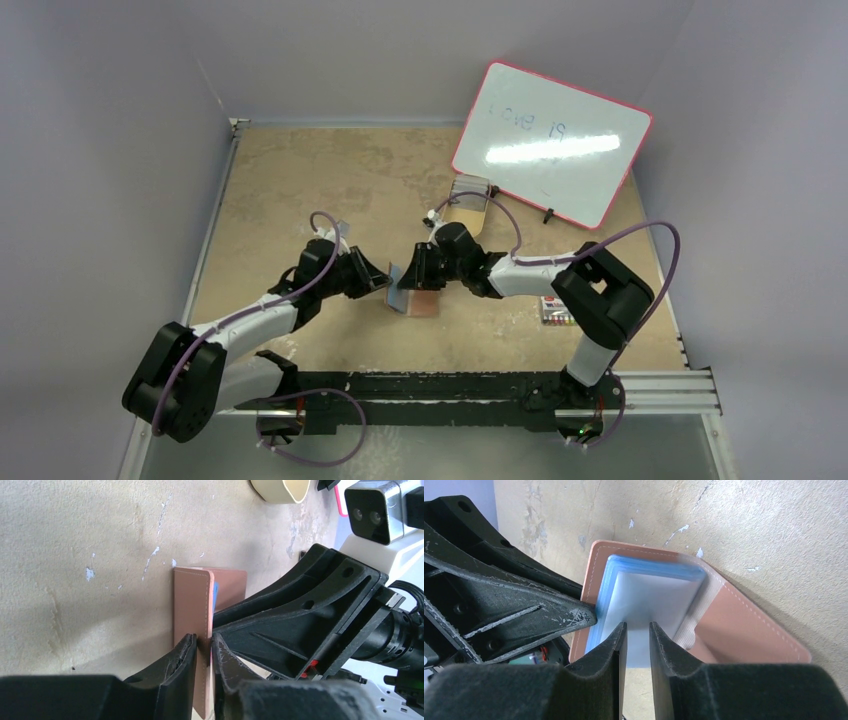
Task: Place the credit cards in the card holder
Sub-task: Turn over the card slot in the card holder, then pick up the credit card from the storage box.
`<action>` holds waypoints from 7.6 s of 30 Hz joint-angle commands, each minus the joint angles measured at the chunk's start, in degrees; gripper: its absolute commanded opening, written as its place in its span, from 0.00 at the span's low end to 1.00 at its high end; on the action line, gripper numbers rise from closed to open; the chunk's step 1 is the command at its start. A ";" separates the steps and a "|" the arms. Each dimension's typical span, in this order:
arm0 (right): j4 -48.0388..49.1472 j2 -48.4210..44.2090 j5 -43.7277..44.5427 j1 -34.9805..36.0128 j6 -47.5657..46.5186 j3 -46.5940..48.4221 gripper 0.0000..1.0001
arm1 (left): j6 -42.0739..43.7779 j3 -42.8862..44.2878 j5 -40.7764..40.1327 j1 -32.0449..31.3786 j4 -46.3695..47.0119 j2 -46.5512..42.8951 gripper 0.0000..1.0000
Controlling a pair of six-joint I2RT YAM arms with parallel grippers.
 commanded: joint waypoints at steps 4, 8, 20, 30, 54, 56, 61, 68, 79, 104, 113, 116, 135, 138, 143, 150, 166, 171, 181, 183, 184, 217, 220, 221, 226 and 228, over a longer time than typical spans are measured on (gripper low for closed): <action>-0.25 -1.16 1.23 0.11 -0.80 0.90 0.26 | 1.36 0.73 -0.54 -0.18 1.44 -0.66 0.12; -0.94 -0.58 0.87 0.11 -0.76 0.61 0.26 | 1.34 0.73 -0.81 -0.18 1.44 -0.33 0.16; -1.97 -0.54 1.08 0.05 -0.86 -1.06 0.26 | 2.36 0.05 -0.80 -0.17 3.07 2.54 0.34; -0.93 0.06 2.39 0.09 -1.18 -2.58 0.26 | 1.35 0.02 1.07 -0.17 5.79 2.77 0.09; -0.64 1.53 4.70 0.02 -1.61 -3.56 0.25 | -1.56 -2.78 4.37 -0.17 12.50 0.79 0.00; -0.69 1.39 4.71 0.01 -1.64 -3.63 0.26 | -1.50 -2.86 4.51 -0.19 12.53 0.73 0.00; -0.44 1.56 4.43 0.02 -1.68 -3.18 0.26 | -3.24 -3.52 5.30 -0.17 15.61 0.42 0.00; 0.47 1.90 3.38 -0.03 -1.47 -3.48 0.27 | -7.86 -5.51 7.54 -0.17 24.47 0.94 0.00; -0.28 1.06 1.97 0.01 -1.22 -3.46 0.29 | -8.45 -6.49 6.95 -0.17 25.93 2.44 0.00; -1.35 -3.98 2.14 1.49 -1.36 -1.35 0.62 | -4.95 -4.31 5.02 -0.17 18.12 0.56 0.00; -8.79 -3.52 9.39 1.44 -2.01 -0.68 0.52 | -3.88 -4.23 4.78 -0.18 16.50 0.67 0.00; -11.43 -3.86 11.56 1.46 -2.51 -0.26 0.51 | -3.53 -4.04 4.91 -0.17 15.98 0.56 0.00; -25.04 -8.37 19.64 1.51 -4.00 1.34 0.52 | 1.28 -1.78 3.80 -0.17 9.37 1.81 0.00; -28.04 -8.86 22.59 1.46 -4.99 2.28 0.47 | -0.44 -1.39 4.99 -0.17 10.69 2.73 0.00; -27.99 -8.57 23.71 1.49 -7.26 3.38 0.42 | -3.22 -0.57 7.25 -0.17 14.47 3.13 0.00; -28.01 -7.41 23.55 1.49 -7.07 2.20 0.36 | -2.18 -0.10 7.99 -0.17 13.30 3.03 0.00; -23.64 -12.36 14.28 1.34 -12.05 4.91 0.36 | 0.76 2.67 6.18 -0.17 5.52 2.92 0.00; -22.28 -15.59 14.07 -1.12 -17.38 8.36 0.36 | 2.91 5.66 6.54 -0.17 -0.49 2.80 0.00; -16.52 -19.58 20.26 -9.99 -40.54 15.22 0.42 | 7.18 9.05 6.50 -0.17 -8.58 3.25 0.00; -16.14 -18.38 22.19 -11.08 -47.95 16.64 0.44 | 7.06 8.61 6.61 -0.21 -8.71 2.93 0.00; -15.67 -17.28 22.82 -11.54 -51.62 16.98 0.44 | 7.07 8.34 6.46 -0.20 -8.79 2.61 0.00; -16.39 12.70 17.68 -21.28 -86.82 30.56 0.70 | 4.43 3.73 7.73 -0.26 -6.36 -1.64 0.00; -14.49 12.90 18.41 -21.29 -86.91 29.95 0.69 | 4.54 3.82 7.72 -0.26 -6.41 -1.41 0.00; -13.42 12.80 19.30 -21.26 -86.76 29.59 0.68 | 4.50 3.92 7.73 -0.26 -6.46 -1.30 0.00; -10.66 11.95 22.04 -21.31 -86.67 29.14 0.63 | 4.60 4.03 7.71 -0.26 -6.39 -0.94 0.00; -9.59 11.73 22.81 -21.33 -87.04 28.90 0.60 | 4.59 4.07 7.61 -0.21 -6.35 -0.89 0.00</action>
